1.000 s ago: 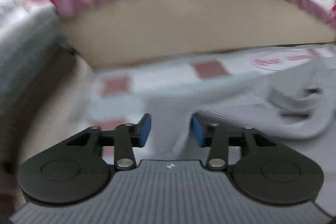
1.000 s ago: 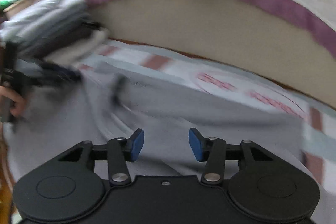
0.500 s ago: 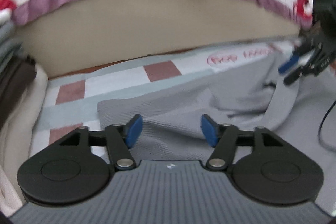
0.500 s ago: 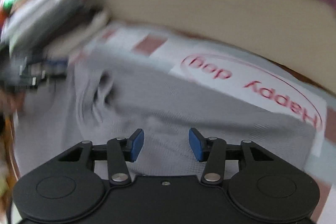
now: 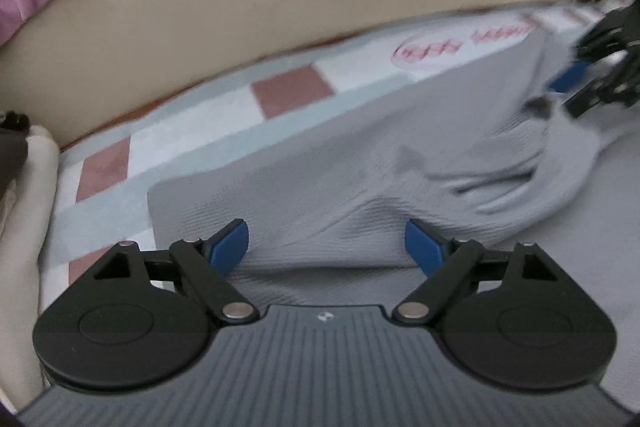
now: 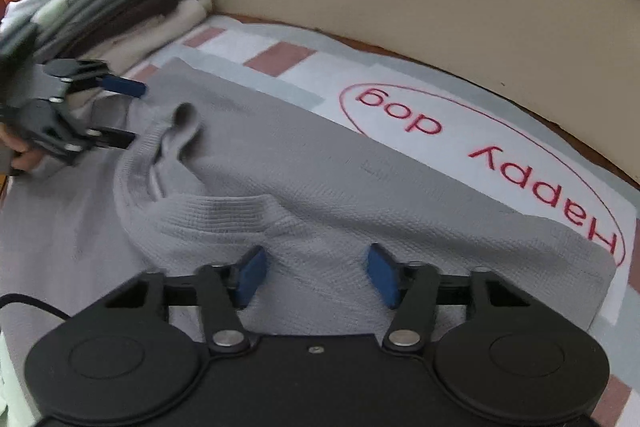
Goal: Fold clothes
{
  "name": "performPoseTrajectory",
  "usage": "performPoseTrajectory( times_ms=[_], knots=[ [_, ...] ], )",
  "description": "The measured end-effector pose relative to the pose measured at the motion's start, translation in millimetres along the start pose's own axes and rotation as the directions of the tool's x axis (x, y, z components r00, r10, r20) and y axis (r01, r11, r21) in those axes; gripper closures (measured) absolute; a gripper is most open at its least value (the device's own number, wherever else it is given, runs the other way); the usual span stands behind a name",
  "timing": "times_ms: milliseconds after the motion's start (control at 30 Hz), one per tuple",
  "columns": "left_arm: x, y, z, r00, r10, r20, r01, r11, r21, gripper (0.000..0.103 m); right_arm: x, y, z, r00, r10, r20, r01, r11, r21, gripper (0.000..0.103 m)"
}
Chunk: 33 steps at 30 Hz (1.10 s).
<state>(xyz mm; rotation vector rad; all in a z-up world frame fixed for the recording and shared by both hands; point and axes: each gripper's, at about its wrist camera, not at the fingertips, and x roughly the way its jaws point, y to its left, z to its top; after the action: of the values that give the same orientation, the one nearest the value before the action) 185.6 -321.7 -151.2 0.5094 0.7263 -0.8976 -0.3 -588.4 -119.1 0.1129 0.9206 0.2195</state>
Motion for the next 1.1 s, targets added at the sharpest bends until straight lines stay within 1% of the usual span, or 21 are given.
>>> performPoseTrajectory(
  times_ms=[33,67,100,133,233,333,400,467,500,533,600,633,667,700,733,767,800,833,900,1033,1100],
  knots=[
    [3,0,1,1.0,0.0,-0.01,0.0,1.0,-0.012,0.029,-2,3,-3,1.0,0.012,0.007,-0.012,1.0,-0.003,0.085],
    [1,1,0,1.0,-0.031,0.002,0.031,0.999,-0.026,0.045,-5,7,-6,1.0,0.004,0.024,-0.003,1.0,-0.01,0.095],
    [-1,1,1,0.999,-0.054,-0.009,0.053,0.998,-0.031,0.081,-10,9,-9,0.999,-0.009,0.045,0.009,1.0,-0.011,0.1],
    [-3,0,4,0.999,-0.044,-0.015,0.044,0.998,-0.039,0.093,-16,11,-10,0.997,-0.021,0.071,0.021,1.0,-0.002,0.1],
    [-25,-1,13,0.998,-0.002,0.067,0.006,0.998,-0.067,0.097,-42,13,-11,0.974,-0.075,0.213,0.067,0.997,0.046,0.1],
    [-44,2,26,0.982,0.05,0.184,-0.031,0.994,-0.105,0.099,-67,10,-5,0.932,-0.14,0.335,0.112,0.989,0.101,0.1],
    [-42,5,34,0.974,0.097,0.203,-0.071,0.989,-0.131,0.099,-76,2,2,0.898,-0.208,0.389,0.162,0.976,0.148,0.1],
    [-22,9,37,0.974,0.155,0.164,-0.127,0.977,-0.17,0.098,-72,-11,8,0.876,-0.281,0.391,0.21,0.954,0.214,0.1],
    [-9,10,36,0.976,0.172,0.134,-0.147,0.974,-0.175,0.096,-63,-18,11,0.874,-0.324,0.362,0.25,0.939,0.238,0.1],
    [7,11,33,0.973,0.219,0.075,-0.205,0.966,-0.16,0.094,-49,-23,13,0.877,-0.367,0.31,0.297,0.922,0.249,0.1],
    [26,12,28,0.951,0.307,-0.046,-0.31,0.941,-0.137,0.089,-22,-33,15,0.879,-0.434,0.198,0.381,0.888,0.255,0.1],
    [32,13,25,0.935,0.34,-0.101,-0.351,0.927,-0.132,0.086,-13,-35,15,0.87,-0.467,0.157,0.421,0.871,0.253,0.095],
    [25,18,21,0.947,0.309,-0.093,-0.321,0.932,-0.166,0.081,-12,-37,14,0.868,-0.477,0.138,0.434,0.863,0.257,0.094],
    [17,22,16,0.957,0.277,-0.083,-0.288,0.936,-0.2,0.063,-13,-38,12,0.867,-0.483,0.124,0.44,0.858,0.267,0.094],
    [8,27,12,0.964,0.255,-0.074,-0.265,0.94,-0.213,0.046,-21,-41,9,0.878,-0.458,0.14,0.402,0.864,0.303,0.089],
    [0,32,8,0.97,0.233,-0.066,-0.242,0.944,-0.225,0.041,-29,-45,5,0.9,-0.406,0.157,0.339,0.88,0.333,0.073],
    [-9,38,4,0.976,0.211,-0.056,-0.218,0.947,-0.237,0.036,-38,-48,0,0.919,-0.355,0.174,0.276,0.892,0.359,0.064],
    [-14,42,2,0.977,0.207,-0.059,-0.215,0.949,-0.231,0.036,-44,-51,-3,0.932,-0.315,0.18,0.235,0.903,0.36,0.053],
    [-17,50,-4,0.984,0.158,-0.084,-0.174,0.955,-0.241,0.036,-54,-50,-9,0.947,-0.28,0.157,0.22,0.922,0.319,0.053],
    [-15,60,-13,0.99,0.024,-0.141,-0.063,0.958,-0.28,0.036,-66,-47,-23,0.945,-0.314,0.092,0.283,0.927,0.247,0.048],
    [-13,50,-14,0.988,0.059,-0.143,-0.091,0.968,-0.232,0.036,-68,-52,-33,0.941,-0.329,0.08,0.295,0.914,0.278,0.047]
  ],
)
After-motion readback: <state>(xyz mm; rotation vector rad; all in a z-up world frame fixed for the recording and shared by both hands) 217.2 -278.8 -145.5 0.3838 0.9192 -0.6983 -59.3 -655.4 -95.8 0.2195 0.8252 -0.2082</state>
